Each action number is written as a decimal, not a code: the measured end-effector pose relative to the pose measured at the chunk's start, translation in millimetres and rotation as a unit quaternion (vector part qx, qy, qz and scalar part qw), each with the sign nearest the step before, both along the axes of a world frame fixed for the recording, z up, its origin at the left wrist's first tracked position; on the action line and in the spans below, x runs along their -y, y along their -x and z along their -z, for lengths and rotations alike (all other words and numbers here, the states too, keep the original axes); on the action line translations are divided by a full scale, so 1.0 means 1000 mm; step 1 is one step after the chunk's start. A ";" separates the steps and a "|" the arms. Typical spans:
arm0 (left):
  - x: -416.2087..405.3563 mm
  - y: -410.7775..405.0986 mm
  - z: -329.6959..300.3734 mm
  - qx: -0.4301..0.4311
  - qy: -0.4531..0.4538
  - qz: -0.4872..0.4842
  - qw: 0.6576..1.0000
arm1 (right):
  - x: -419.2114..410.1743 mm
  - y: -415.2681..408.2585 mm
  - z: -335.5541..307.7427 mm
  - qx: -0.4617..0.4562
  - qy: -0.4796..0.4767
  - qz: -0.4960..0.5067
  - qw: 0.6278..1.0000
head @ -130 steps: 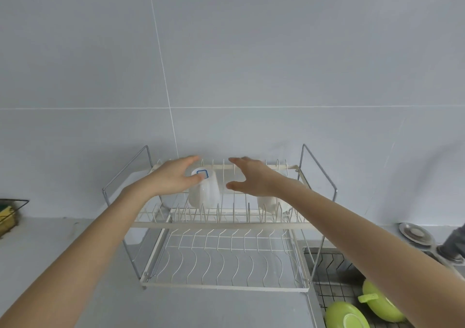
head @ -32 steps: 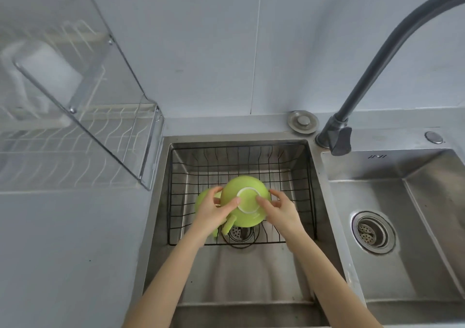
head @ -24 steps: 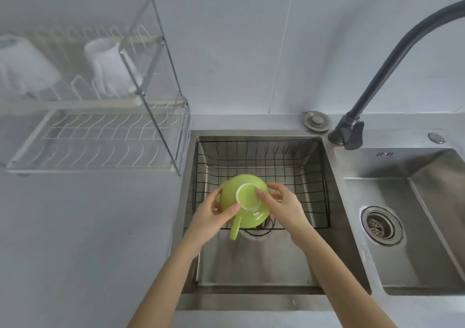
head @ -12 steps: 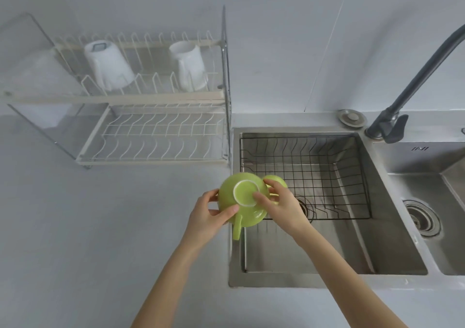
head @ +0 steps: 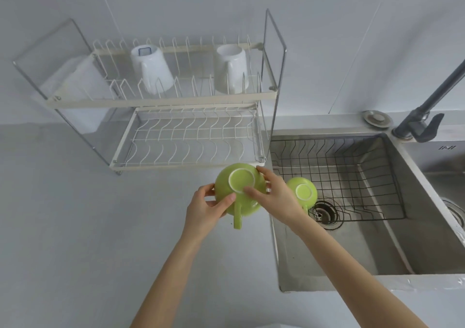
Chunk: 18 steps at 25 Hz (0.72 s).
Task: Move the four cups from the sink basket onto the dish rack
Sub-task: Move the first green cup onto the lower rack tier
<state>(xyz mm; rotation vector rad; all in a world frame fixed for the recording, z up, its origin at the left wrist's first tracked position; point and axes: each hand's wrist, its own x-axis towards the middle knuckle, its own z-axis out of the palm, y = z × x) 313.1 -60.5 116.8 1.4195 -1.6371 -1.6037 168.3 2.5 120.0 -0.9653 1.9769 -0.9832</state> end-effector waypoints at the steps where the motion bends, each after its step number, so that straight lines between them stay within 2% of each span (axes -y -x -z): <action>1: 0.008 -0.001 -0.002 -0.001 0.001 -0.004 1.000 | 0.008 -0.002 -0.003 -0.004 0.003 -0.007 1.000; 9: 0.085 0.020 -0.011 -0.003 0.021 -0.001 1.000 | 0.084 0.008 -0.008 -0.007 0.025 0.014 1.000; 14: 0.124 0.040 0.000 0.011 0.024 -0.017 1.000 | 0.126 0.027 0.000 0.023 0.016 0.014 1.000; 18: 0.141 0.050 0.013 0.043 0.020 0.021 0.999 | 0.141 0.038 0.011 0.001 -0.010 -0.002 1.000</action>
